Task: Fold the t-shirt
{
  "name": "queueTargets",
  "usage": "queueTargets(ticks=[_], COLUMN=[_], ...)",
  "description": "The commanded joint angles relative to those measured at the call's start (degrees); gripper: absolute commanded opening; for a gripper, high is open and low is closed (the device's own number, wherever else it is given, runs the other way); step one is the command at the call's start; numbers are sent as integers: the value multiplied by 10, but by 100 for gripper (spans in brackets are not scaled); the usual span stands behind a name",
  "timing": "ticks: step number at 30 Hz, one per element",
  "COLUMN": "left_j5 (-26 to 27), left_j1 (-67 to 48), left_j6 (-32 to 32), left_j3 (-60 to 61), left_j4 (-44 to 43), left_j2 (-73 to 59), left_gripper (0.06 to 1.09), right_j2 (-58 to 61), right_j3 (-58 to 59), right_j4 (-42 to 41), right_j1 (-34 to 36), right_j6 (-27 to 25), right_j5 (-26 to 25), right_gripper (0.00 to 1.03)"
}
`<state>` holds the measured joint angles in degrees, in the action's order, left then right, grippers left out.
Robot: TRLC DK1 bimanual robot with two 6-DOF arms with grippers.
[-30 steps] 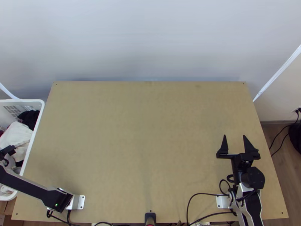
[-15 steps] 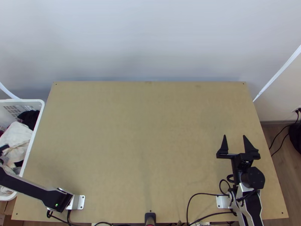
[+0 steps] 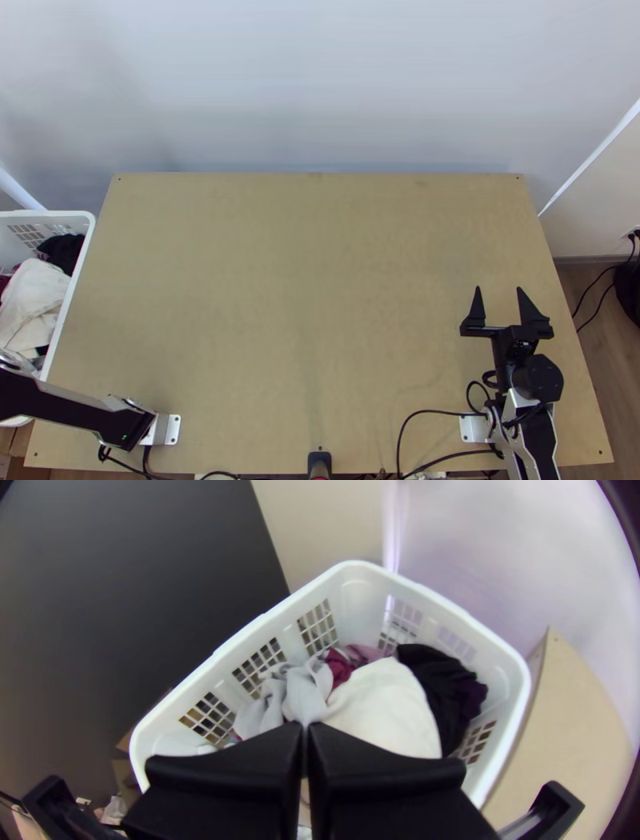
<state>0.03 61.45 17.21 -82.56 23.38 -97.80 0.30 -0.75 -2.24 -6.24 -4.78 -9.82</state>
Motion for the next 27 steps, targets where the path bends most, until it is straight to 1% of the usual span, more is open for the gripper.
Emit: queueTargets(ticks=[1,5,7,10,17,22,25,26,27], left_j5=[19,19,31,33,33,27,8,-14,-51], left_j1=[-34,-61,-72,-101,-186,-273,-342,-375,-419], left_j6=[-37,-73,-88,-102,-126,-151,-168,-171,-173], left_j3=[-59,-130,-164,-200,-242,-264,-265,-265,-265], left_j4=[34,87,114,147,198,223,236,238,239], left_j2=[67,95,107,128,193,235,256,263,270], left_gripper=[9,9,9,9,9,9,9,9,9], right_j2=[-4,-4,-4,-4,-4,-4,-4,-4,-4], right_j3=[6,6,6,6,6,6,6,6,6], right_j4=[7,7,7,7,7,7,7,7,7], right_j1=[3,3,3,3,3,3,3,3,3], right_j6=[-9,-9,-9,-9,-9,-9,-9,-9,-9], right_j5=[-5,-5,-5,-5,-5,-5,-5,-5,-5], right_gripper=[98,98,98,98,98,98,98,98,98])
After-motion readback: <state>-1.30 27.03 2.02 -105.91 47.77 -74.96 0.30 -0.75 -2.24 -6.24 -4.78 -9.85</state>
